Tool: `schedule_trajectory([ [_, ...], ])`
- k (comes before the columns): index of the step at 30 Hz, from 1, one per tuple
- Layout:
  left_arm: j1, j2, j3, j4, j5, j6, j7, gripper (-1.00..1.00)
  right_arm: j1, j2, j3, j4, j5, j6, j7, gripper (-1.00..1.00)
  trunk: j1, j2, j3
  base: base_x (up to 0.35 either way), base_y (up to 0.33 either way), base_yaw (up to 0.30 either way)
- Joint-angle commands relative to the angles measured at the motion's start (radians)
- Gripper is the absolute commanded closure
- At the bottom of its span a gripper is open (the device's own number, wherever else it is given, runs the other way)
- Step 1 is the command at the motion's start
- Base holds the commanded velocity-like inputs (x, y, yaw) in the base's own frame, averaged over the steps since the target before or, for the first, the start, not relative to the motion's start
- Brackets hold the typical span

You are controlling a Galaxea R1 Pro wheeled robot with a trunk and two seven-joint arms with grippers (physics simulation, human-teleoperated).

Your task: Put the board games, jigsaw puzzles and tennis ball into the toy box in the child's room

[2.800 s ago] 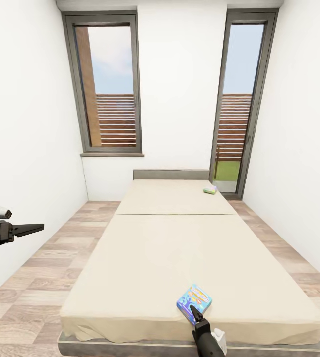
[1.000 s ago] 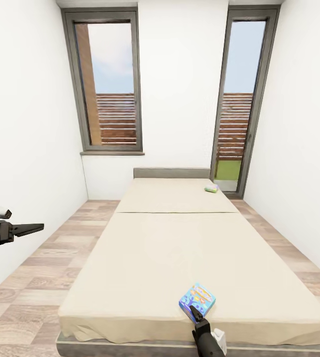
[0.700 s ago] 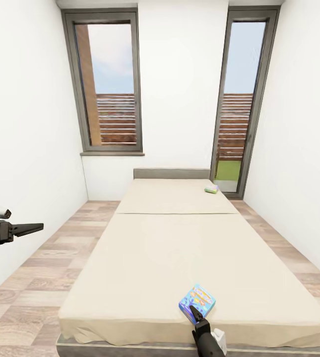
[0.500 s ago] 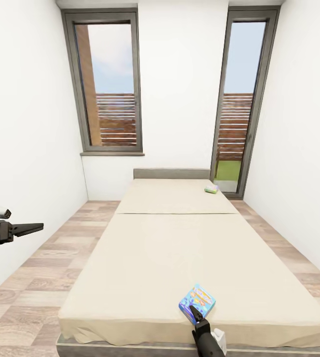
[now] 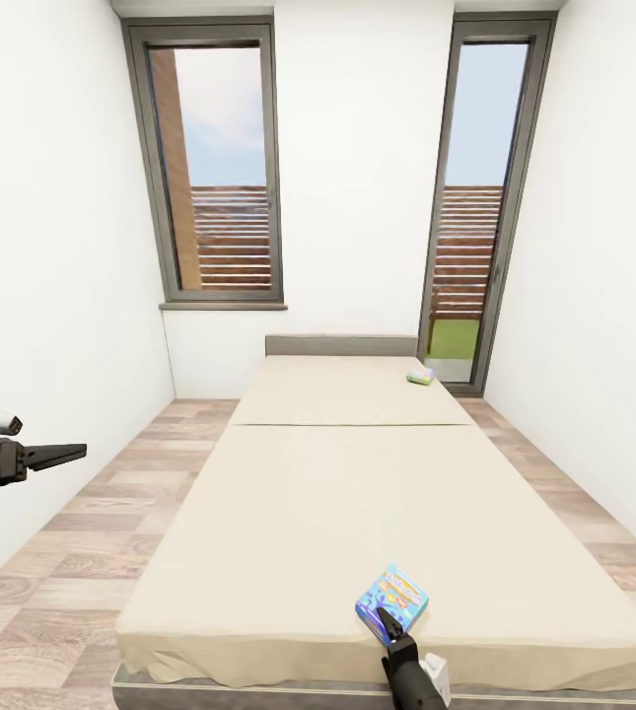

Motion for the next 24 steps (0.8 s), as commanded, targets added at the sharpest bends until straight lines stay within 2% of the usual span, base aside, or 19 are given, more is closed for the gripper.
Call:
schedule_trajectory([
  [1, -0.001, 0.0, 0.0, 0.0, -0.001, 0.01, -0.004, -1.0, 0.0, 0.0, -0.001, 0.0, -0.01, 0.006, 0.002, -1.0, 0.0, 0.0, -0.001, 0.0, 0.0, 0.0],
  [13, 0.0, 0.0, 0.0, 0.0, -0.002, 0.009, -0.004, -1.0, 0.0, 0.001, -0.001, 0.0, -0.01, 0.006, 0.002, -1.0, 0.0, 0.0, -0.001, 0.0, -0.072, 0.0],
  [24, -0.001, -0.001, 0.0, 0.0, -0.002, 0.009, -0.004, -1.0, 0.0, 0.002, -0.001, 0.0, -0.01, 0.006, 0.002, -1.0, 0.0, 0.0, -0.001, 0.0, -0.01, 0.0],
])
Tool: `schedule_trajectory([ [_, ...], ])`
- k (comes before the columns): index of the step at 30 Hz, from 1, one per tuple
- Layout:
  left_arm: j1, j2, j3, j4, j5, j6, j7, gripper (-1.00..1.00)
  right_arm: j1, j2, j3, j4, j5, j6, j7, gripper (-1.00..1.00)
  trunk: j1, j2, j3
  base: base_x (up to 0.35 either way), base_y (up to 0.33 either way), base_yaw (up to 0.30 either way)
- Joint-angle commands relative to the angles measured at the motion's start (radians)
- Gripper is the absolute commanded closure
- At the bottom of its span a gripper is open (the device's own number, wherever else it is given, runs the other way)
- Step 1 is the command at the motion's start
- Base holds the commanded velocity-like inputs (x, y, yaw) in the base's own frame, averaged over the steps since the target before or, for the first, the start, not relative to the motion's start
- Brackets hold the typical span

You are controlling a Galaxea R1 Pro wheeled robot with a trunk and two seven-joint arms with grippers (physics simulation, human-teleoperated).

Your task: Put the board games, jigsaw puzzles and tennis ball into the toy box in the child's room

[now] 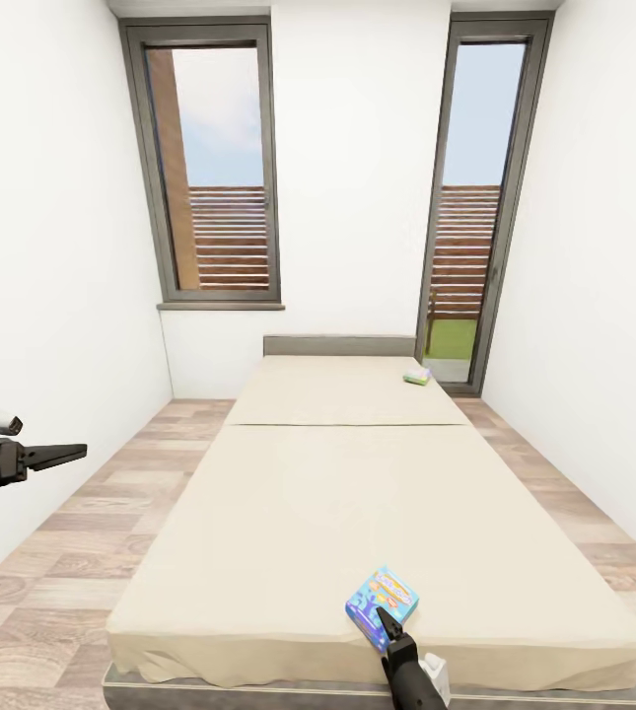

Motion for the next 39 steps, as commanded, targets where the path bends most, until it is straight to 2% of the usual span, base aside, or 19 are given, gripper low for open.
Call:
schedule_trajectory([
  [1, -0.001, 0.0, 0.0, 0.0, 0.0, 0.01, -0.004, -1.0, 0.0, 0.0, -0.001, 0.0, -0.01, 0.007, 0.002, -1.0, 0.0, 0.0, -0.001, 0.0, -0.002, 0.0],
  [6, -0.001, 0.0, 0.0, 0.0, 0.0, 0.01, -0.004, -1.0, 0.0, 0.0, -0.001, 0.0, -0.01, 0.006, 0.002, -1.0, 0.0, 0.0, -0.001, 0.0, 0.0, 0.0],
  [7, -0.001, 0.0, 0.0, 0.0, 0.0, 0.01, -0.004, -1.0, 0.0, 0.0, -0.001, 0.0, -0.01, 0.006, 0.002, 1.0, 0.0, 0.0, -0.001, 0.0, 0.0, 0.0],
  [27, -0.001, 0.0, 0.0, 0.0, 0.0, 0.009, -0.004, -1.0, 0.0, 0.0, -0.001, 0.0, -0.01, 0.006, 0.002, 1.0, 0.0, 0.0, -0.001, 0.0, 0.0, 0.0],
  [39, -0.001, 0.0, -0.003, 0.0, -0.002, 0.014, -0.004, -1.0, 0.0, -0.001, -0.002, 0.0, -0.01, 0.004, 0.003, 1.0, -0.046, 0.084, 0.037, 0.0, 0.0, 0.0],
])
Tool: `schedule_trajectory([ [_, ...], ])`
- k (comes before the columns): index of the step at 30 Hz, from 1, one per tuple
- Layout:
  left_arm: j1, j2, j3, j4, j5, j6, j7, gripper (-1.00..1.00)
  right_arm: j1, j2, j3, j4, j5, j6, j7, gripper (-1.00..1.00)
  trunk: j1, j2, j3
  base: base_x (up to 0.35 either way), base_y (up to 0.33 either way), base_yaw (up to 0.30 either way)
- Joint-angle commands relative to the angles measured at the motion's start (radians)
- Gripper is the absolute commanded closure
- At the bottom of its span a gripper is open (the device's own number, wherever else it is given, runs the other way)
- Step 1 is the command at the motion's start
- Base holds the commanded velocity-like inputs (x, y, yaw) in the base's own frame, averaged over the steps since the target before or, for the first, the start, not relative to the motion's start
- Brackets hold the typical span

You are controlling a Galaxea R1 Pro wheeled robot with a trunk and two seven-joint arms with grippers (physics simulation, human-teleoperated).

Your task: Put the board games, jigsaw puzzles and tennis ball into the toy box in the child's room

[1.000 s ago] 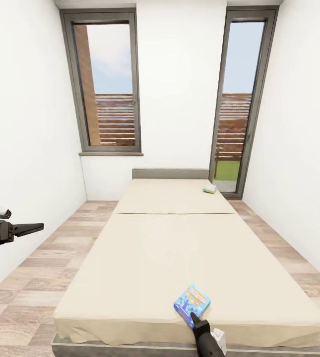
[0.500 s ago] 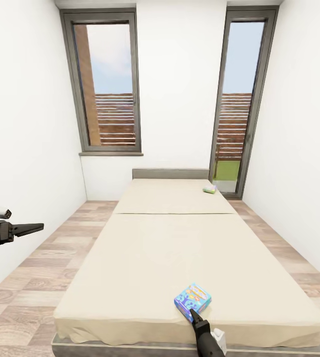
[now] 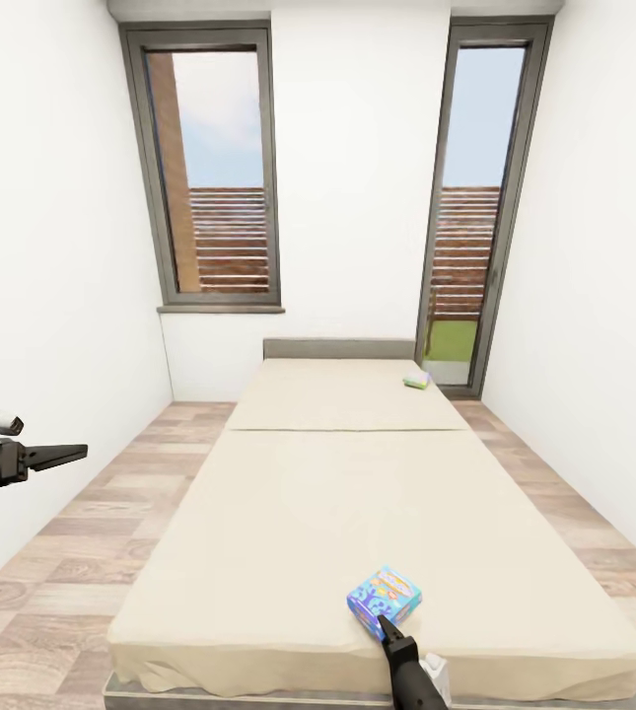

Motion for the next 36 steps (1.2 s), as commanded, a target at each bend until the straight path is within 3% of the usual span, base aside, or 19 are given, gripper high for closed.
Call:
schedule_trajectory([
  [1, -0.001, 0.0, 0.0, 0.0, 0.0, 0.011, -0.004, -1.0, 0.0, 0.0, -0.001, 0.0, -0.01, 0.007, 0.003, 1.0, -0.004, 0.007, 0.002, 0.0, 0.0, 0.0],
  [21, 0.0, 0.0, -0.005, 0.0, -0.001, 0.01, -0.004, -1.0, -0.012, -0.006, -0.002, -0.043, -0.012, 0.015, 0.011, 1.0, -0.081, 0.147, 0.065, 0.0, 0.0, 0.0],
  [26, 0.0, -0.001, -0.005, 0.0, 0.001, 0.009, -0.004, -1.0, -0.056, -0.012, 0.001, -0.072, -0.014, 0.05, -0.033, 1.0, -0.1, 0.182, 0.08, 0.0, 0.0, 0.0],
  [32, -0.001, -0.002, -0.005, 0.0, 0.001, 0.009, -0.004, -1.0, -0.068, -0.008, 0.001, -0.078, -0.011, 0.106, -0.075, 1.0, -0.123, 0.224, 0.099, 0.0, 0.0, 0.0],
  [36, -0.001, -0.001, -0.005, 0.0, 0.001, 0.008, -0.004, -1.0, -0.07, -0.005, 0.001, -0.098, -0.011, 0.157, -0.15, 1.0, -0.138, 0.252, 0.112, 0.0, 0.0, 0.0],
])
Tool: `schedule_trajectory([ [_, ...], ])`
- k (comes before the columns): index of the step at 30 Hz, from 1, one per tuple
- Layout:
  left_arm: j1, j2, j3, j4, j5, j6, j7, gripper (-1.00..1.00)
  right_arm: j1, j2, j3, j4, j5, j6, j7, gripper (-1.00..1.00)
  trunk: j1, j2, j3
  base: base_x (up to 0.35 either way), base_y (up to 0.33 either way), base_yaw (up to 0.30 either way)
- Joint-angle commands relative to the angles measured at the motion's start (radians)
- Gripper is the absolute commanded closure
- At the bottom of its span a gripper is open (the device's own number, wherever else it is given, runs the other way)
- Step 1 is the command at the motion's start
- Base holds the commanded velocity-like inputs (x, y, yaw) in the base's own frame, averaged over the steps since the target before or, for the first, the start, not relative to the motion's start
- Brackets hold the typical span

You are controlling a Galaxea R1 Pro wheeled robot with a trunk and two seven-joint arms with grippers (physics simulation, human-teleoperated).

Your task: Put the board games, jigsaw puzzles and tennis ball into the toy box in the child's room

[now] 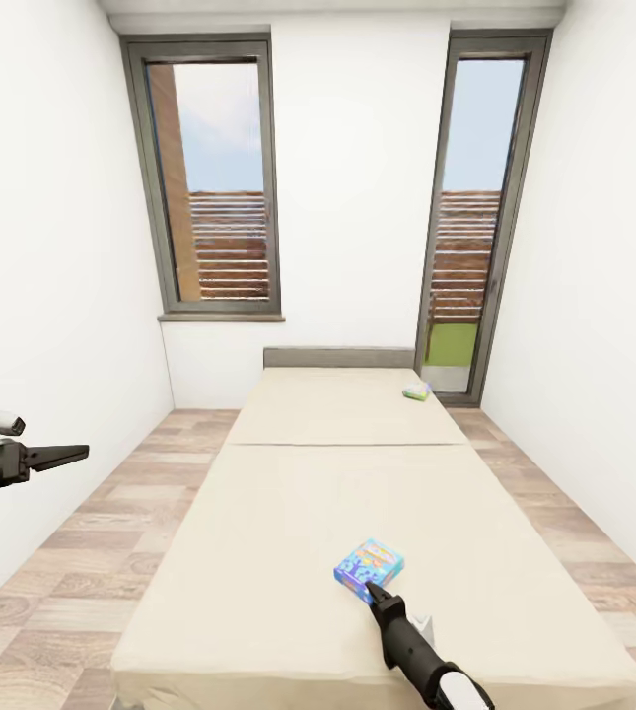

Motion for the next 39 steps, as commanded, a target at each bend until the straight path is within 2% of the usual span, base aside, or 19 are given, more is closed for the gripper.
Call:
schedule_trajectory([
  [1, 0.0, 0.0, 0.0, 0.0, -0.001, 0.011, -0.004, -1.0, -0.001, 0.001, -0.002, -0.005, -0.01, 0.011, -0.014, 1.0, -0.004, 0.007, 0.002, 0.0, 0.0, 0.0],
  [4, 0.0, 0.0, 0.0, 0.0, -0.001, 0.011, -0.004, -1.0, -0.001, 0.002, -0.003, -0.022, -0.01, 0.025, -0.086, 1.0, -0.016, 0.028, 0.012, 0.0, 0.0, 0.0],
  [7, 0.0, 0.0, 0.0, 0.0, -0.001, 0.01, -0.004, -1.0, -0.001, 0.004, -0.002, -0.047, -0.01, 0.029, -0.127, 1.0, -0.027, 0.049, 0.021, 0.0, 0.0, 0.0],
  [10, 0.0, 0.0, 0.0, 0.0, -0.001, 0.01, -0.004, -1.0, 0.0, 0.006, 0.015, -0.12, 0.007, 0.032, -0.168, 1.0, -0.039, 0.07, 0.03, 0.0, 0.0, 0.0],
  [11, 0.0, 0.0, 0.0, 0.0, -0.001, 0.01, -0.004, -1.0, 0.001, 0.002, 0.059, -0.179, 0.038, 0.038, -0.203, 1.0, -0.042, 0.077, 0.033, 0.0, 0.0, 0.0],
  [14, 0.0, -0.001, 0.0, 0.0, -0.001, 0.01, -0.004, -1.0, 0.005, -0.003, 0.129, -0.267, 0.063, 0.042, -0.241, 1.0, -0.054, 0.098, 0.043, 0.0, 0.0, 0.0],
  [18, 0.0, -0.001, 0.0, 0.0, -0.001, 0.01, -0.004, -1.0, 0.011, -0.006, 0.193, -0.364, 0.071, 0.043, -0.284, 1.0, -0.069, 0.126, 0.055, 0.0, 0.0, 0.0],
  [20, 0.0, -0.001, 0.0, 0.0, -0.001, 0.01, -0.004, -1.0, 0.016, -0.008, 0.244, -0.437, 0.072, 0.044, -0.323, 1.0, -0.077, 0.14, 0.062, 0.0, 0.0, 0.0],
  [24, 0.0, -0.001, 0.0, 0.0, -0.001, 0.01, -0.004, -1.0, 0.018, -0.009, 0.322, -0.507, 0.075, 0.061, -0.369, 1.0, -0.092, 0.168, 0.074, 0.0, 0.0, 0.0],
  [27, 0.0, -0.001, 0.0, 0.0, -0.001, 0.01, -0.004, -1.0, 0.018, -0.011, 0.36, -0.536, 0.076, 0.071, -0.384, 1.0, -0.104, 0.189, 0.084, 0.0, 0.0, 0.0],
  [32, 0.0, -0.004, 0.0, 0.0, -0.002, 0.009, -0.004, -1.0, 0.017, -0.013, 0.382, -0.566, 0.077, 0.072, -0.384, 1.0, -0.123, 0.224, 0.099, 0.0, 0.0, 0.0],
  [39, 0.0, -0.007, 0.0, 0.0, -0.002, 0.007, -0.004, -1.0, 0.017, -0.012, 0.387, -0.576, 0.079, 0.067, -0.383, 1.0, -0.15, 0.273, 0.121, 0.0, 0.0, 0.0],
])
